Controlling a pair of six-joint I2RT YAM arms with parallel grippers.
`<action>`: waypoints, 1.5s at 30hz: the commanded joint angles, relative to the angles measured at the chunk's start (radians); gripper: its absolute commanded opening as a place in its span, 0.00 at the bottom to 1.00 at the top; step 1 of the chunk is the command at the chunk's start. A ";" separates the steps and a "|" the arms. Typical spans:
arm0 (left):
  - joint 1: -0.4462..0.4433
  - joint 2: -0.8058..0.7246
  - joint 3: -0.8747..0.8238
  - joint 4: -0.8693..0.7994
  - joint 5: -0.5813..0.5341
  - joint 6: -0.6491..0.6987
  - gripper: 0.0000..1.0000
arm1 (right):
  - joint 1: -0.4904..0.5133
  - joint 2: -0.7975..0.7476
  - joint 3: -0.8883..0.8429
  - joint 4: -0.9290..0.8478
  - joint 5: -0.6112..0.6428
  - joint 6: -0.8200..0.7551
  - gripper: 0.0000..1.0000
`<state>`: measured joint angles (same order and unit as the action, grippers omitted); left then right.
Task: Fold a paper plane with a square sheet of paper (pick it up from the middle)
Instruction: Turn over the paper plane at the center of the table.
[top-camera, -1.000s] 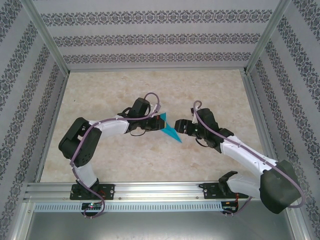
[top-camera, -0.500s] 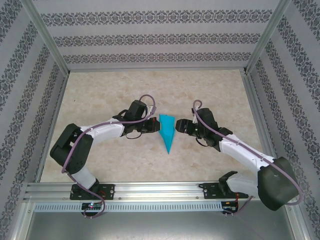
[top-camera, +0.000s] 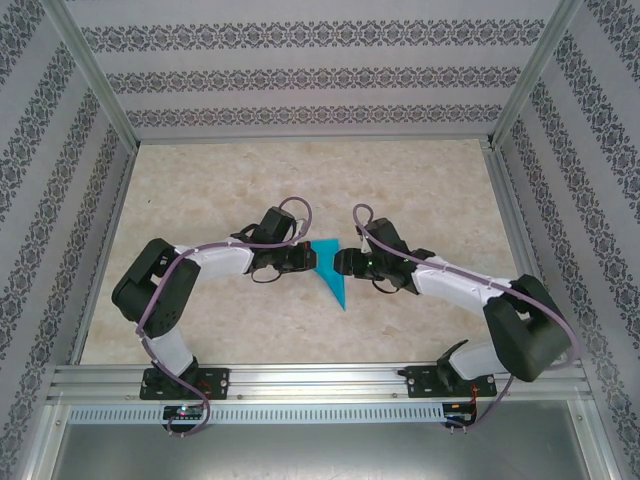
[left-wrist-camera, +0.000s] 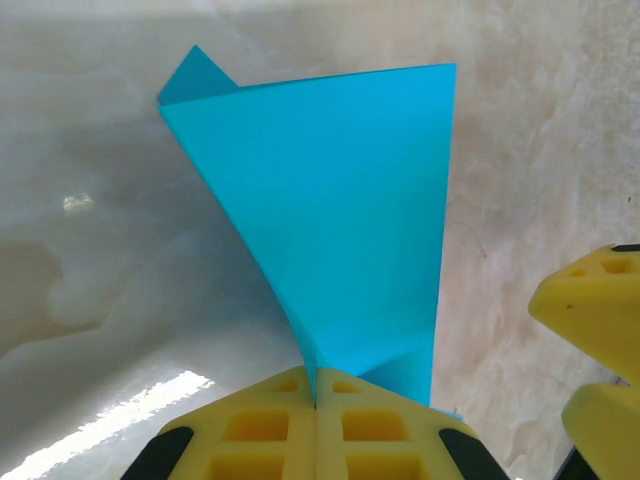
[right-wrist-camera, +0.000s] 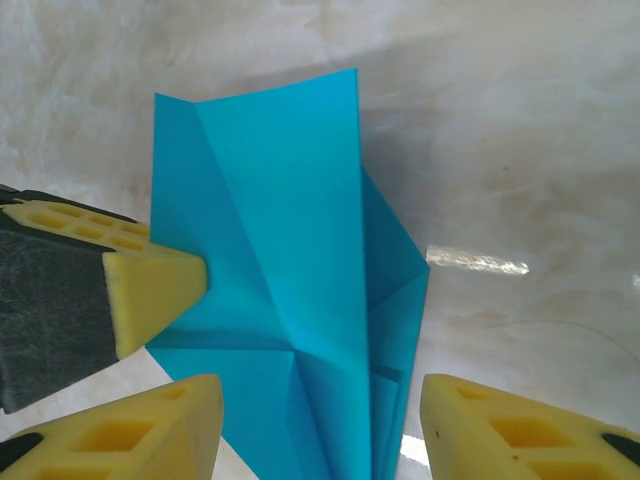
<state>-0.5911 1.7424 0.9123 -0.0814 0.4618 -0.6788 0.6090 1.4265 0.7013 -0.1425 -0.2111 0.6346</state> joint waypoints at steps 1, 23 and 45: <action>0.021 0.006 -0.012 -0.028 -0.016 0.036 0.07 | 0.009 0.040 0.053 0.026 0.013 -0.002 0.54; 0.052 -0.035 -0.055 -0.026 -0.001 0.018 0.10 | 0.041 0.358 0.348 -0.150 0.003 -0.125 0.47; 0.071 -0.182 -0.067 -0.048 -0.060 -0.077 0.43 | 0.087 0.220 0.353 -0.223 0.157 -0.167 0.03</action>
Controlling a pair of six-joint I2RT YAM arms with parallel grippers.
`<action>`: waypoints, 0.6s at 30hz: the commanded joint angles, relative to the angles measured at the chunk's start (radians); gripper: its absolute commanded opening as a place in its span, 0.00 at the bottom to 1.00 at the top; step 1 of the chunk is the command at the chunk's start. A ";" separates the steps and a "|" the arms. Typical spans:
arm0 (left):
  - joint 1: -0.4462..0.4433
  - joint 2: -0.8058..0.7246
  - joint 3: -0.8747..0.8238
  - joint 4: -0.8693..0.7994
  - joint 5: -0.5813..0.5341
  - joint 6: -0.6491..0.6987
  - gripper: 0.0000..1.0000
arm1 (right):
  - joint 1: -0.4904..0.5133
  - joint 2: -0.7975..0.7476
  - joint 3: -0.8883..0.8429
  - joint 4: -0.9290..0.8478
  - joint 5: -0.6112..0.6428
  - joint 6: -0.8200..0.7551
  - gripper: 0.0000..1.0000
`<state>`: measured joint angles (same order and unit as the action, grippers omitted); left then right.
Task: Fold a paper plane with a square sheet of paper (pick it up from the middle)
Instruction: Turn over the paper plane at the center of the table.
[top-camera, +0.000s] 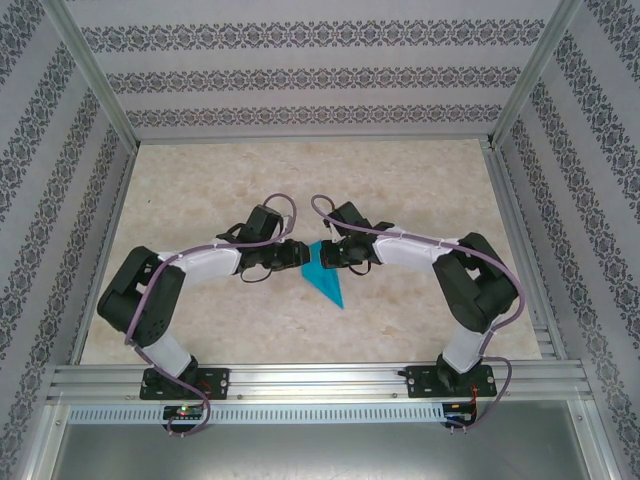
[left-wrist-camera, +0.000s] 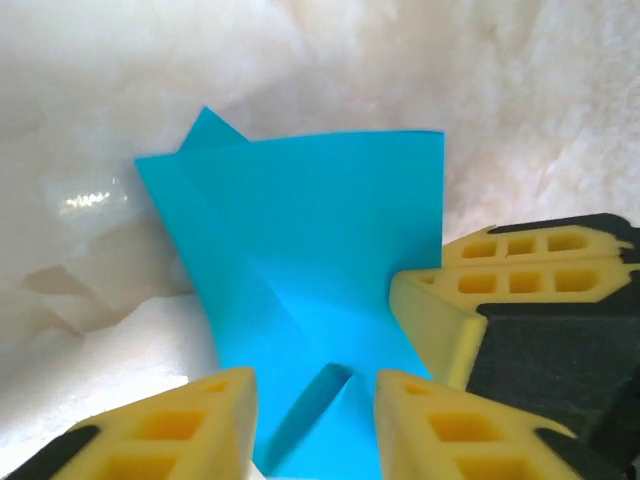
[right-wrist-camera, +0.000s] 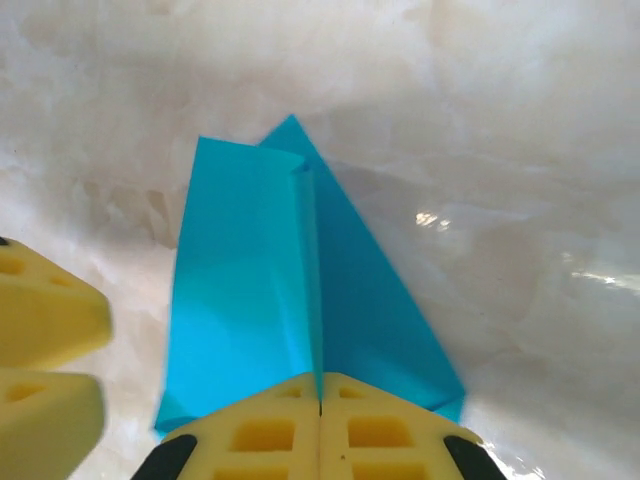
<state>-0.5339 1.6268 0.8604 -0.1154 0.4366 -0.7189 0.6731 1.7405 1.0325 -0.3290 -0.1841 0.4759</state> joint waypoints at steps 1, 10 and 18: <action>0.014 -0.089 -0.018 -0.019 -0.048 -0.044 0.46 | 0.032 -0.119 0.027 -0.061 0.178 0.000 0.03; 0.014 -0.153 -0.061 -0.003 -0.098 -0.064 0.54 | 0.074 -0.148 0.037 -0.160 0.403 0.096 0.03; 0.013 -0.098 -0.085 0.054 -0.064 -0.092 0.53 | 0.104 -0.030 0.071 -0.154 0.421 0.142 0.06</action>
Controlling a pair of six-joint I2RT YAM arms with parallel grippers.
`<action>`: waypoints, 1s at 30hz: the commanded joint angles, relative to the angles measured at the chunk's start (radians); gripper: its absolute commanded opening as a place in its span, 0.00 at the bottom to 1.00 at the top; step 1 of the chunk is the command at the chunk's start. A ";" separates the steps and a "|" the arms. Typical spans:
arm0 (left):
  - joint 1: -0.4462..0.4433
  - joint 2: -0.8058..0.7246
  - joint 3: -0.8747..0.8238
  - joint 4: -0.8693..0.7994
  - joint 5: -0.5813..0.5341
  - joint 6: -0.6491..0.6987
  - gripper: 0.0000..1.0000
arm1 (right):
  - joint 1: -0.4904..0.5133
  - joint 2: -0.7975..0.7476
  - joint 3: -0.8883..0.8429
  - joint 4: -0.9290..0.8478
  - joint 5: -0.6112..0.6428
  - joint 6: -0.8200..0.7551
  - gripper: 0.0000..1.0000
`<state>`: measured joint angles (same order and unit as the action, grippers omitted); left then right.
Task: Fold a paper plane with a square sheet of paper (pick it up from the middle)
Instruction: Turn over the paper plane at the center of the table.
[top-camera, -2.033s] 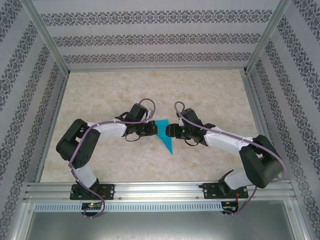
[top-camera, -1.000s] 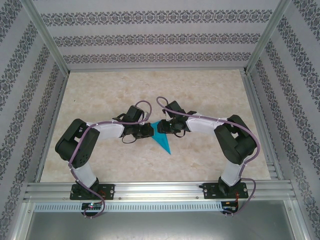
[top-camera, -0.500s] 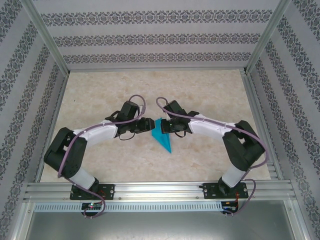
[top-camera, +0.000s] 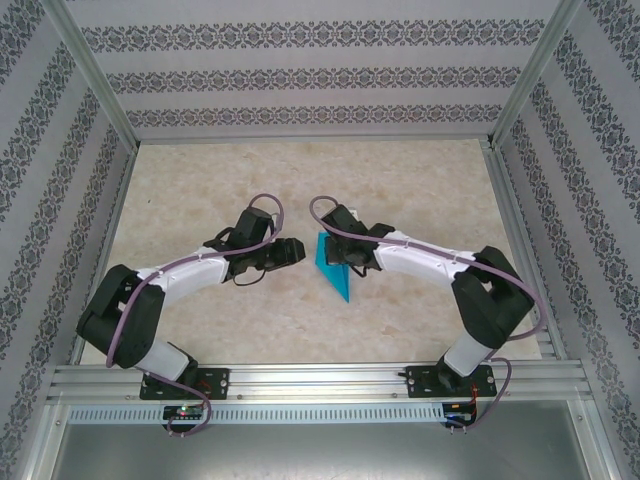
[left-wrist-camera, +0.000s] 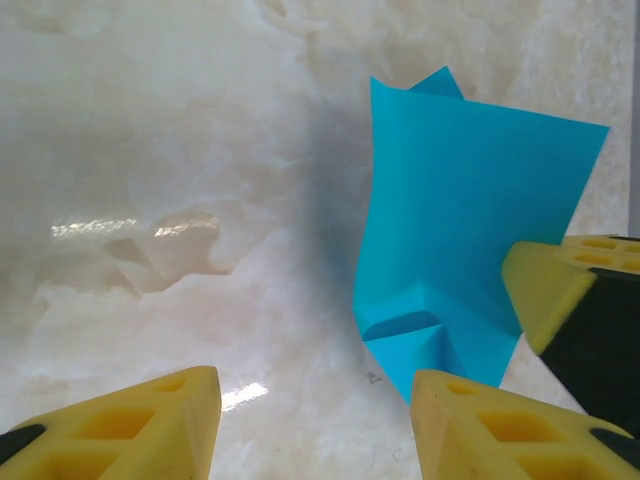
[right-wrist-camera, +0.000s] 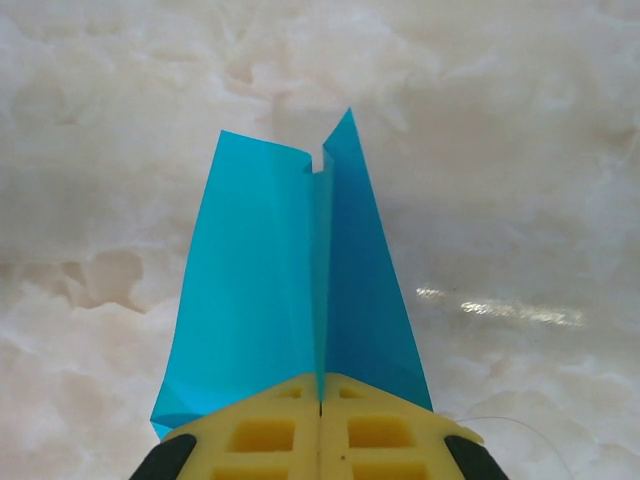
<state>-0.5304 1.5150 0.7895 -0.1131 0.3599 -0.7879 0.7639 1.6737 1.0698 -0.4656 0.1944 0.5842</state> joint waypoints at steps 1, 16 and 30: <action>0.010 0.020 -0.013 0.056 0.016 -0.025 0.52 | 0.015 0.053 0.038 -0.019 0.040 0.034 0.07; 0.005 0.069 -0.024 0.102 0.046 -0.042 0.48 | 0.033 0.101 0.063 -0.003 -0.061 0.045 0.26; -0.020 0.113 -0.020 0.139 0.058 -0.066 0.44 | 0.017 -0.068 0.001 -0.012 -0.038 0.057 0.45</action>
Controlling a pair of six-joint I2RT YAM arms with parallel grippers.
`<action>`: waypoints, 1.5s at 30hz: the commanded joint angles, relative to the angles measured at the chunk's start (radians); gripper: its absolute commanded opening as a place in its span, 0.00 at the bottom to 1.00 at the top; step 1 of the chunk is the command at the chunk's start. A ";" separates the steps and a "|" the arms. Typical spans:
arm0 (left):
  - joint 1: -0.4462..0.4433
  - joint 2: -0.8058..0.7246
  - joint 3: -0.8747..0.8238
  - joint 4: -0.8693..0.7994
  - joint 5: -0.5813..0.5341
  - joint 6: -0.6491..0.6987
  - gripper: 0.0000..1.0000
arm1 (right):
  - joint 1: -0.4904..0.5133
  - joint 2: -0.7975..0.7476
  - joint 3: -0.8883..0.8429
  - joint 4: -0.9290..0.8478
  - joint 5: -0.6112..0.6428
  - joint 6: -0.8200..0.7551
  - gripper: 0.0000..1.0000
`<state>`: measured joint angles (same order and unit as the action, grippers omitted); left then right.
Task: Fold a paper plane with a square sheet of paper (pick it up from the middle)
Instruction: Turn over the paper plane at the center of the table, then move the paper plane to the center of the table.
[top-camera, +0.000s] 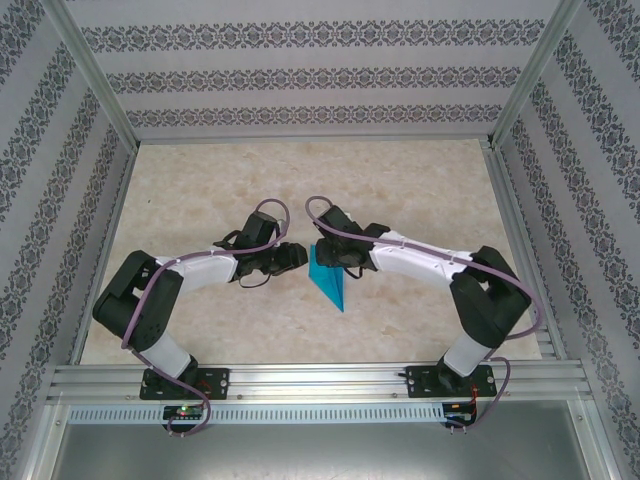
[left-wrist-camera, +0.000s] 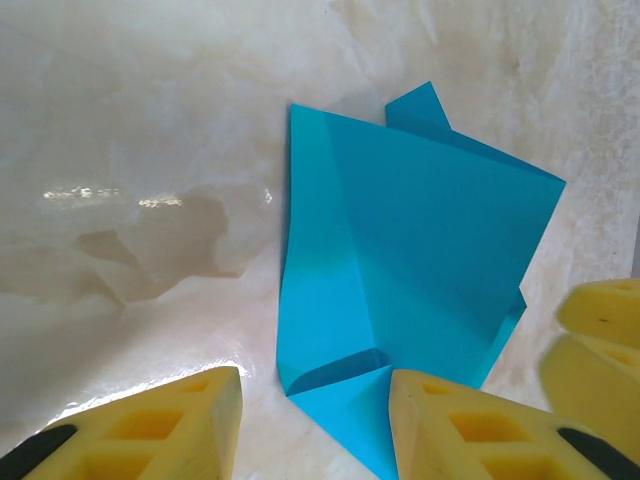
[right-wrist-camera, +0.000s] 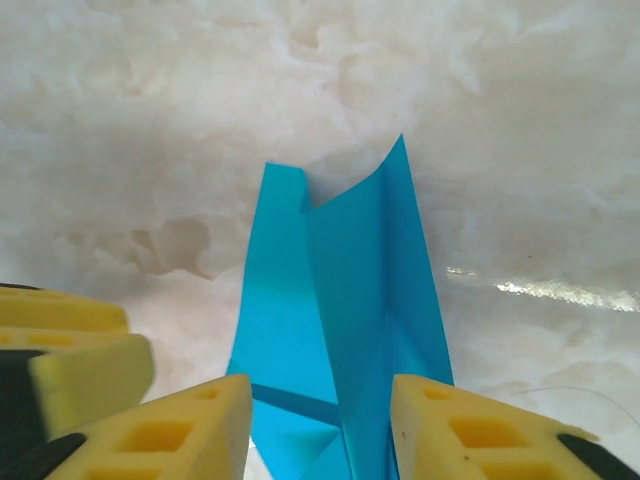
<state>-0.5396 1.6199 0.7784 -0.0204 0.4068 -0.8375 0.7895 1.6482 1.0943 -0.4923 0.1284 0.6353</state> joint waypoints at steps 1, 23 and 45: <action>-0.012 0.009 -0.008 0.047 0.010 -0.017 0.44 | -0.011 -0.049 -0.030 0.015 0.027 0.007 0.46; -0.071 0.123 0.094 0.076 0.029 -0.041 0.22 | -0.001 -0.110 -0.200 0.079 -0.110 0.054 0.27; -0.077 0.206 0.113 0.023 0.018 -0.052 0.15 | 0.035 -0.047 -0.209 0.074 -0.143 0.050 0.32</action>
<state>-0.6044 1.8126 0.8665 0.0166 0.4320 -0.8738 0.8059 1.5867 0.8917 -0.4332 0.0048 0.6834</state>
